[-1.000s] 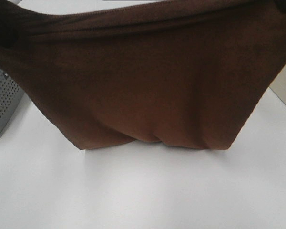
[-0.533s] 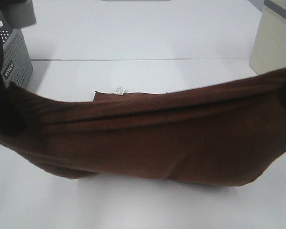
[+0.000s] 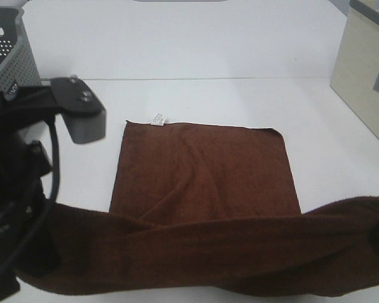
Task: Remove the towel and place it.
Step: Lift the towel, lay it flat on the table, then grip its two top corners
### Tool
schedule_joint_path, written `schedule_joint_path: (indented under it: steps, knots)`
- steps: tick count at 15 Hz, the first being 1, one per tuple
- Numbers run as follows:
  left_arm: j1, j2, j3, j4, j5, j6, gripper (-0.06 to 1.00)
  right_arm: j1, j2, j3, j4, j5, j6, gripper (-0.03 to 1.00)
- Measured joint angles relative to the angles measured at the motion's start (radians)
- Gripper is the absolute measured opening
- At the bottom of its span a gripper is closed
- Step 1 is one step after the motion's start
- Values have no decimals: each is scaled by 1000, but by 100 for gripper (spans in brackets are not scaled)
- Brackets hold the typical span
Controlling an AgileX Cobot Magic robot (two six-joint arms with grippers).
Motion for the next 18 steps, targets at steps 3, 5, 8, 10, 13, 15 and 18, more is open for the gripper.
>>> schedule_joint_path:
  steps: [3, 5, 8, 10, 13, 15, 18]
  knots:
    - [-76, 107, 1, -33, 0, -17, 0, 0, 0, 109, 70, 0, -18, 1]
    - [-116, 177, 1, -68, 0, -20, 0, 0, 0, 167, 96, 0, -18, 1]
    - [-155, 254, 1, -92, -1, -40, 0, 0, 6, 196, 103, 0, -18, 1]
    - [-158, 307, 1, -134, -2, -80, 0, 0, 58, 207, 109, -1, -18, 1]
    - [-158, 368, 1, -209, -17, -88, 0, 0, 156, 245, 116, -3, -25, 1]
    - [-158, 405, 1, -231, -22, -90, 0, 0, 187, 246, 123, -4, -26, 3]
    - [-159, 417, 1, -275, -61, -95, 0, 0, 191, 246, 147, -4, -26, 11]
